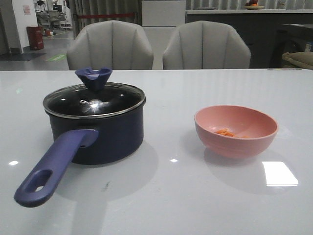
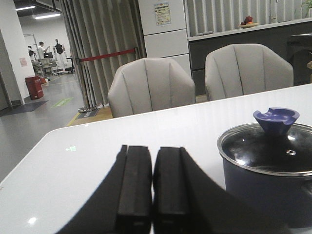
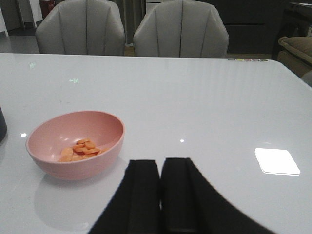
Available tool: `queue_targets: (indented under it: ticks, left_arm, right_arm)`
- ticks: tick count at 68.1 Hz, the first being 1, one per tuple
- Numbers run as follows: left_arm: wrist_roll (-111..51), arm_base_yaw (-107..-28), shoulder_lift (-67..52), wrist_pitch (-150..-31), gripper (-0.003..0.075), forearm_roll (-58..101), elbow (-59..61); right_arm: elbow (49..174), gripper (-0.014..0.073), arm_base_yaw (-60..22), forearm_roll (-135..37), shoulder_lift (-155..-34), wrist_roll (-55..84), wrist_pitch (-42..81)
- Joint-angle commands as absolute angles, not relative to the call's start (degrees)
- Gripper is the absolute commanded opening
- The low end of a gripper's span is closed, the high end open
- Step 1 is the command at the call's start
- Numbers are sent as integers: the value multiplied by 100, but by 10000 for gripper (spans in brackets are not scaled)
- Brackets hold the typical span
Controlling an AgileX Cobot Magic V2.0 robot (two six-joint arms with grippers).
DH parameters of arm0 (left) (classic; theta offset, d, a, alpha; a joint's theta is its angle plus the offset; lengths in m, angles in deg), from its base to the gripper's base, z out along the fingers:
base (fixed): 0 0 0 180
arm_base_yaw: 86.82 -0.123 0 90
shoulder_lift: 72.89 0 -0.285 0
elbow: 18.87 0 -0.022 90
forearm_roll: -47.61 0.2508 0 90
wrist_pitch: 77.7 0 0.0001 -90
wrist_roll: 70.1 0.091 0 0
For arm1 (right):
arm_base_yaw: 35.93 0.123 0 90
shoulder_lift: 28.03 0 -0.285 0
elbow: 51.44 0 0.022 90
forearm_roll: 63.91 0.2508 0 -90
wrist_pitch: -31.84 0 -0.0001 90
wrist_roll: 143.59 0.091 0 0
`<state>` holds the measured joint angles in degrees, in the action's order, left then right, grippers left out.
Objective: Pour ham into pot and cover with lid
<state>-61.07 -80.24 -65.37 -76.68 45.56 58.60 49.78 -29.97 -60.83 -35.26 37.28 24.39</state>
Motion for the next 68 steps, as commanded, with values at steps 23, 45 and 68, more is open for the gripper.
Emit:
queue_targets:
  ticks: [23, 45, 68]
  left_arm:
    - [-6125, -7980, -6653, -7213, 113, 4530, 5976]
    - [-6125, -7980, -6653, -7213, 113, 4530, 5976]
    - [-6125, -7980, -6653, -6374, 113, 4530, 5976]
  right_arm:
    - [5010, 150, -3031, -6163, -3411, 3721, 2943]
    - [5010, 150, -3031, -6163, -3411, 3721, 2943]
    - [5010, 150, -3031, -6163, -3411, 3721, 2943]
